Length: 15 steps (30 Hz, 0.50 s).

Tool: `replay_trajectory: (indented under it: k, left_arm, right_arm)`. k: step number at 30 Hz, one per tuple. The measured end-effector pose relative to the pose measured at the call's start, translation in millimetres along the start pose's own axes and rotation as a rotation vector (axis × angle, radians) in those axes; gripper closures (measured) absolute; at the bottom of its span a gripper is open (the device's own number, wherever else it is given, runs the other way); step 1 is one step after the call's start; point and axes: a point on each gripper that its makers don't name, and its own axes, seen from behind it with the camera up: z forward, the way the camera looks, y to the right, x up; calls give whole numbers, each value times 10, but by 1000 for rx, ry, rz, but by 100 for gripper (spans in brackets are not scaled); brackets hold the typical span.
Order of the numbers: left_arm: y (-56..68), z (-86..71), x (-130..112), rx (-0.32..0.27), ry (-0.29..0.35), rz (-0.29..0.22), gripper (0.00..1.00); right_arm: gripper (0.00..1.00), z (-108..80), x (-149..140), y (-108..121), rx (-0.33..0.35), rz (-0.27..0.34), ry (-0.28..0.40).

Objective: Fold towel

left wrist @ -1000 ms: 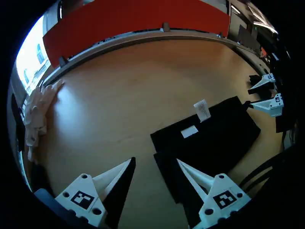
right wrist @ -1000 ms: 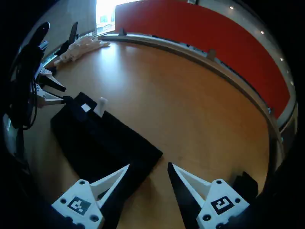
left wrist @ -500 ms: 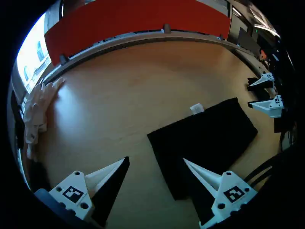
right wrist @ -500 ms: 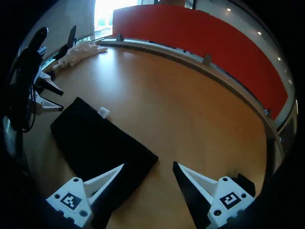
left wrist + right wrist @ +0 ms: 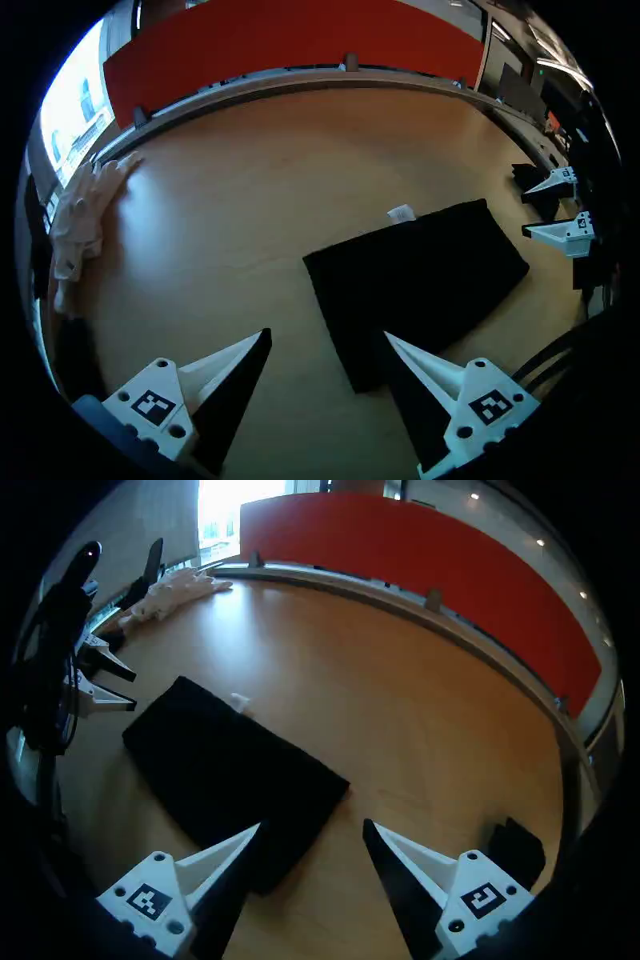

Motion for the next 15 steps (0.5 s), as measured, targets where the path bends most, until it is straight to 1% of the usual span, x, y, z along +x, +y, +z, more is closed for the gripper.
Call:
replay_trajectory:
  k: [9,15]
  left_arm:
    - [89,-105,-224,-9,-10,-23,7]
    - [132,-131,-329,-13,-17,-26,7]
  right_arm:
    - [11,-150,-226,-113,2,19,-9]
    - [11,-207,-312,-134,0,19,-12]
